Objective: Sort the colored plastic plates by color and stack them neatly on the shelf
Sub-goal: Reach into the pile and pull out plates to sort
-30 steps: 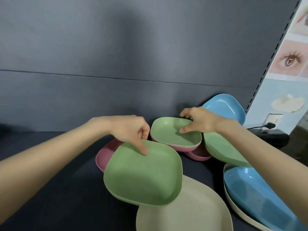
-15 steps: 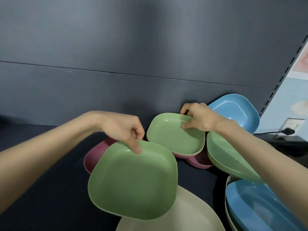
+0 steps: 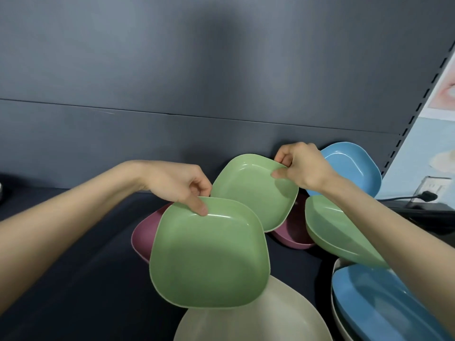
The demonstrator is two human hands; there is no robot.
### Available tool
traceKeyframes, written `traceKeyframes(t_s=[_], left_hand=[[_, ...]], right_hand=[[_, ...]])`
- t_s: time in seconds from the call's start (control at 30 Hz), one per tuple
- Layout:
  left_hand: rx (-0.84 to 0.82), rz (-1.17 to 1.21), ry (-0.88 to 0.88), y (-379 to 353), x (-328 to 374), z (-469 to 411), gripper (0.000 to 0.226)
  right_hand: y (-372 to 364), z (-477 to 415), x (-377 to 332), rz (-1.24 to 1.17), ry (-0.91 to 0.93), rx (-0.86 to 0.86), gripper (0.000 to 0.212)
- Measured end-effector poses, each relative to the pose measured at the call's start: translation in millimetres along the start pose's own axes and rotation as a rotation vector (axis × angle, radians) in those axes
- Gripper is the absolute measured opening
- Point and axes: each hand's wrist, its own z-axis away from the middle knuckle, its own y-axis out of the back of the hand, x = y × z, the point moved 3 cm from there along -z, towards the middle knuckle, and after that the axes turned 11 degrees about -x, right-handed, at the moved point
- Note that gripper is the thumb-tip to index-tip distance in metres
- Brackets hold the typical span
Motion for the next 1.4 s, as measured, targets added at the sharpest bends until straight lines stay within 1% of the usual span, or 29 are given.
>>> traceKeyframes(t_s=[0.2, 0.3, 0.37, 0.47, 0.53, 0.63, 0.73, 0.83, 0.87, 0.97, 1.03, 1.13, 1.23, 1.33, 1.4], left_hand=[[0.041, 0.052, -0.032, -2.3, 3.6, 13.9, 0.013], [0.063, 0.038, -0.030, -4.2, 5.9, 21.1, 0.013], [0.091, 0.029, -0.020, -6.2, 6.5, 25.6, 0.015], [0.154, -0.008, -0.003, -8.8, 7.5, 32.4, 0.018], [0.201, -0.040, 0.019, -11.1, 9.2, 38.5, 0.019], [0.331, -0.037, 0.012, -14.7, 11.9, 50.2, 0.018], [0.505, 0.026, -0.015, -18.4, 11.2, 66.4, 0.014], [0.676, 0.104, -0.016, -24.6, 10.9, 86.5, 0.007], [0.721, 0.148, -0.024, -28.6, 10.7, 93.8, 0.008], [0.804, 0.273, -0.053, -44.9, 7.8, 116.8, 0.017], [0.858, 0.335, -0.065, -56.9, 4.3, 136.1, 0.018], [0.974, 0.409, -0.103, -69.5, -4.5, 169.2, 0.012], [1.090, 0.448, -0.106, -81.6, -15.7, 206.9, 0.006], [1.123, 0.477, -0.089, -98.3, -33.4, 247.2, 0.013], [1.152, 0.496, -0.067, -111.0, -48.8, 278.4, 0.011]], right_hand=[[2.7, 7.8, -3.7, 0.087, -0.010, 0.014, 0.011], [5.8, 11.1, -4.1, 0.082, -0.029, 0.058, 0.004], [9.3, 14.2, -5.7, 0.041, -0.025, 0.089, 0.007], [15.5, 21.9, -12.8, -0.080, -0.004, 0.122, 0.002], [18.9, 28.3, -18.7, -0.143, 0.024, 0.141, 0.005], [23.8, 40.3, -29.1, -0.227, 0.095, 0.206, 0.009], [29.2, 53.4, -41.5, -0.320, 0.138, 0.270, 0.015], [33.0, 65.1, -55.3, -0.430, 0.141, 0.294, 0.027], [32.9, 68.9, -60.3, -0.465, 0.148, 0.299, 0.032], [28.6, 83.4, -78.9, -0.540, 0.183, 0.311, 0.046], [24.0, 95.8, -94.5, -0.592, 0.207, 0.320, 0.050], [19.1, 112.7, -123.7, -0.674, 0.249, 0.334, 0.052], [12.4, 127.9, -159.0, -0.747, 0.292, 0.344, 0.052], [-2.5, 143.9, -199.4, -0.808, 0.317, 0.352, 0.051], [-18.6, 155.7, -229.5, -0.854, 0.319, 0.343, 0.051]])
